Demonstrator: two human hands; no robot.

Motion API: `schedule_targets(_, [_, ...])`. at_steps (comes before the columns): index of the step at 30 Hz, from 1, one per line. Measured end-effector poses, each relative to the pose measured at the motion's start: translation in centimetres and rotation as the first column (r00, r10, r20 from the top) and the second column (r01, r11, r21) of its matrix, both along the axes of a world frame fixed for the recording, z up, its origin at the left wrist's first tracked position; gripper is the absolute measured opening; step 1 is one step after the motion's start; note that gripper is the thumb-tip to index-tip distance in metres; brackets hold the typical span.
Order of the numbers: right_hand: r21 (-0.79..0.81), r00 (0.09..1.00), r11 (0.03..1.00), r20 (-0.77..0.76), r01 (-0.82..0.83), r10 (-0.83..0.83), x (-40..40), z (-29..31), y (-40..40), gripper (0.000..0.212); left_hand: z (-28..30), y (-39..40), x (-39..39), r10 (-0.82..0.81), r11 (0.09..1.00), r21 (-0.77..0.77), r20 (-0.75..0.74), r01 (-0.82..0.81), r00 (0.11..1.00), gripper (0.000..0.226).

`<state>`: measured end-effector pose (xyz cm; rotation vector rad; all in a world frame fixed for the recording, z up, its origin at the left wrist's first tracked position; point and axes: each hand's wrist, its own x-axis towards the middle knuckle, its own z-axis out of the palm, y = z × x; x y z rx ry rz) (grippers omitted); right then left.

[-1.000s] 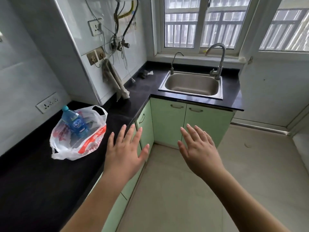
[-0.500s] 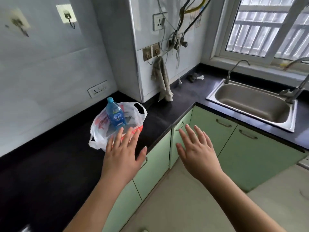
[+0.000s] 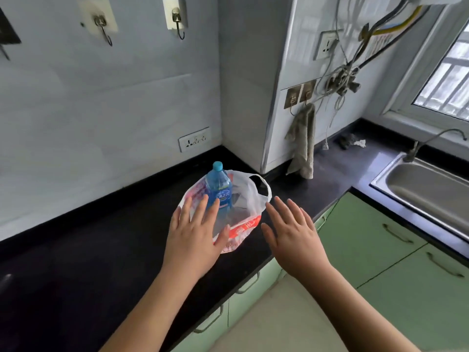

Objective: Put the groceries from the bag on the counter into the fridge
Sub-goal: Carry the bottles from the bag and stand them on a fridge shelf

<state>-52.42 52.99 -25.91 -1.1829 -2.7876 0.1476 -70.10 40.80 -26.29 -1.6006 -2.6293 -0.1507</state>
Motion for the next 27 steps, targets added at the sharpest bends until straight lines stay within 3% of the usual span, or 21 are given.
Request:
schedule_targets(11, [-0.043, 0.991, 0.991, 0.031, -0.130, 0.131, -6.4, -2.4, 5.5, 0.076, -2.5, 4.2, -4.3, 0.073, 0.997, -0.043, 0.074, -0.070, 0.995, 0.074])
schedule_targets(16, [-0.121, 0.969, 0.967, 0.073, -0.226, 0.236, -9.0, -3.6, 9.4, 0.064, -4.6, 7.9, -5.7, 0.148, 0.986, -0.094, 0.077, -0.140, 0.986, 0.072])
schedule_targets(21, [-0.174, 0.936, 0.929, 0.071, -0.328, 0.344, -11.2, -5.1, 13.1, 0.079, -6.5, 11.2, -5.9, 0.219, 0.974, -0.085, 0.099, -0.211, 0.971, 0.070])
schedule_targets(27, [-0.220, 0.901, 0.889, 0.078, -0.402, 0.427, -12.9, -6.9, 15.8, 0.060, -8.7, 14.0, -5.8, 0.308, 0.947, -0.127, 0.108, -0.295, 0.945, 0.075])
